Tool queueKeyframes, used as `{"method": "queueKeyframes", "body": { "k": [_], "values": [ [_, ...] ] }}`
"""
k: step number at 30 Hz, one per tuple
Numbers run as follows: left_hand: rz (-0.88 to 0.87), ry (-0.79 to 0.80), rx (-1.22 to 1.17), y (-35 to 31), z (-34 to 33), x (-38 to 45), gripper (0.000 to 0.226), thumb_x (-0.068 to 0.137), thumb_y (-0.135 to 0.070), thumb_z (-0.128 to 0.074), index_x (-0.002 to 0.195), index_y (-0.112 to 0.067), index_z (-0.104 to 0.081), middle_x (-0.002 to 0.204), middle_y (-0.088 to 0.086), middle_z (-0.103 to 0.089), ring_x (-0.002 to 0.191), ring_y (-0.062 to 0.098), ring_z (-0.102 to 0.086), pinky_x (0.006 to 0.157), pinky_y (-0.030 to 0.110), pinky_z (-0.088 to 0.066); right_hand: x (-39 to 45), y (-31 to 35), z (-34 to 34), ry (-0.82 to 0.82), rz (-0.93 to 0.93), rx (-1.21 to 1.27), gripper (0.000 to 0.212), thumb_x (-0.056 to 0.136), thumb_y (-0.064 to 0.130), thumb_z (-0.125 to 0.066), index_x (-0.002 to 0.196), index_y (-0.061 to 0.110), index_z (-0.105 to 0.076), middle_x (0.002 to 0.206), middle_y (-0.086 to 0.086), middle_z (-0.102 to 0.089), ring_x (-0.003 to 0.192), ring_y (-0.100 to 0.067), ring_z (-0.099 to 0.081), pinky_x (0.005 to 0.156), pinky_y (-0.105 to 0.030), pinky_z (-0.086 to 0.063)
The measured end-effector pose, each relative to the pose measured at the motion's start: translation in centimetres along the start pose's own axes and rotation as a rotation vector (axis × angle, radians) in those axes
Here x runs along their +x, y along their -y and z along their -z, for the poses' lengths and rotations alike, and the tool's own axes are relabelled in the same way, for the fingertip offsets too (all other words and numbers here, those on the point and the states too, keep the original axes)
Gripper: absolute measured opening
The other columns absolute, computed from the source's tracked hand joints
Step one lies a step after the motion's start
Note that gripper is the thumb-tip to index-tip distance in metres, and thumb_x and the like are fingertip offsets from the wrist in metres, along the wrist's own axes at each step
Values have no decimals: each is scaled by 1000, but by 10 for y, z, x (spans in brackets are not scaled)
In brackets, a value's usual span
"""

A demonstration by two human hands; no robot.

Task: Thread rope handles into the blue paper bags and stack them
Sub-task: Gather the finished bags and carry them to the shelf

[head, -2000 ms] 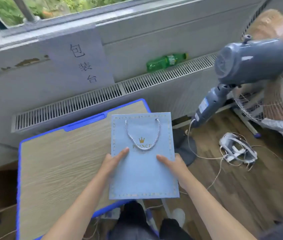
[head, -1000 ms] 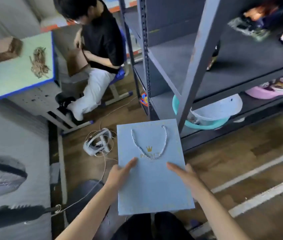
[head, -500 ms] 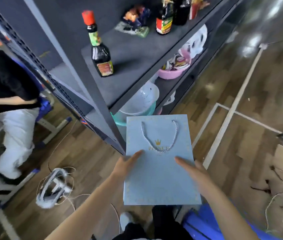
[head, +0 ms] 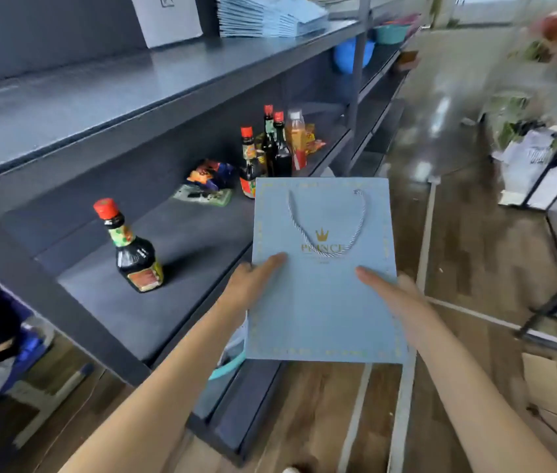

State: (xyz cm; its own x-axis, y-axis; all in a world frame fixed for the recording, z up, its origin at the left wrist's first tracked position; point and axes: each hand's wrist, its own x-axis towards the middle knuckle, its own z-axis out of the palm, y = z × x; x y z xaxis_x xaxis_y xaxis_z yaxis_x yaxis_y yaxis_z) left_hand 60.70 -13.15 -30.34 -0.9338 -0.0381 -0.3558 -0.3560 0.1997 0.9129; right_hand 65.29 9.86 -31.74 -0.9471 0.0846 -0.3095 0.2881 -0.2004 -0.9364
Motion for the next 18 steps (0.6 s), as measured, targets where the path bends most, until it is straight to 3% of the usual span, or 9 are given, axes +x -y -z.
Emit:
{"method": "queueKeyframes", "body": {
  "k": [3,7,9,13,16,18],
  "values": [
    [-93,11,-18,-42,-2,27,36,83,-43,-68,100,-10,-67,96,2,-71,83,18,-69,72,30,-56,24,38,-4,-23,68,-30,52,63,40,-76,105,9,-69,97,-8,-73,90,-25,-70,86,-42,-54],
    [-224,44,-36,-89,-6,69,22,84,-42,-67,83,-20,-65,81,-8,-68,68,7,-66,53,19,-51,56,84,-7,-25,156,-37,53,63,40,-74,107,11,-68,100,-8,-73,92,-26,-70,92,-47,-50],
    [-271,69,-57,-112,-10,86,26,83,-43,-69,89,-18,-67,87,-3,-72,71,10,-68,57,21,-53,72,103,-5,-45,186,-26,49,67,38,-73,108,11,-68,101,-8,-73,93,-26,-70,93,-46,-50],
    [-345,90,-100,-158,-24,116,62,68,-56,-75,111,-13,-65,100,2,-73,85,20,-72,79,38,-58,104,141,4,-72,267,0,55,61,39,-75,108,11,-68,102,-8,-72,94,-26,-69,93,-47,-50],
    [-402,54,-90,-196,-37,136,51,79,-49,-71,109,-8,-66,97,5,-73,83,22,-72,77,37,-59,134,177,15,-35,319,-4,44,69,34,-71,108,12,-68,103,-8,-72,93,-26,-69,90,-46,-51],
    [-428,9,-102,-221,-46,150,52,79,-50,-69,109,-8,-64,97,5,-73,81,20,-72,71,32,-59,158,203,24,25,353,-19,49,66,36,-70,109,14,-67,103,-7,-72,95,-26,-69,91,-46,-51]
  ]
}}
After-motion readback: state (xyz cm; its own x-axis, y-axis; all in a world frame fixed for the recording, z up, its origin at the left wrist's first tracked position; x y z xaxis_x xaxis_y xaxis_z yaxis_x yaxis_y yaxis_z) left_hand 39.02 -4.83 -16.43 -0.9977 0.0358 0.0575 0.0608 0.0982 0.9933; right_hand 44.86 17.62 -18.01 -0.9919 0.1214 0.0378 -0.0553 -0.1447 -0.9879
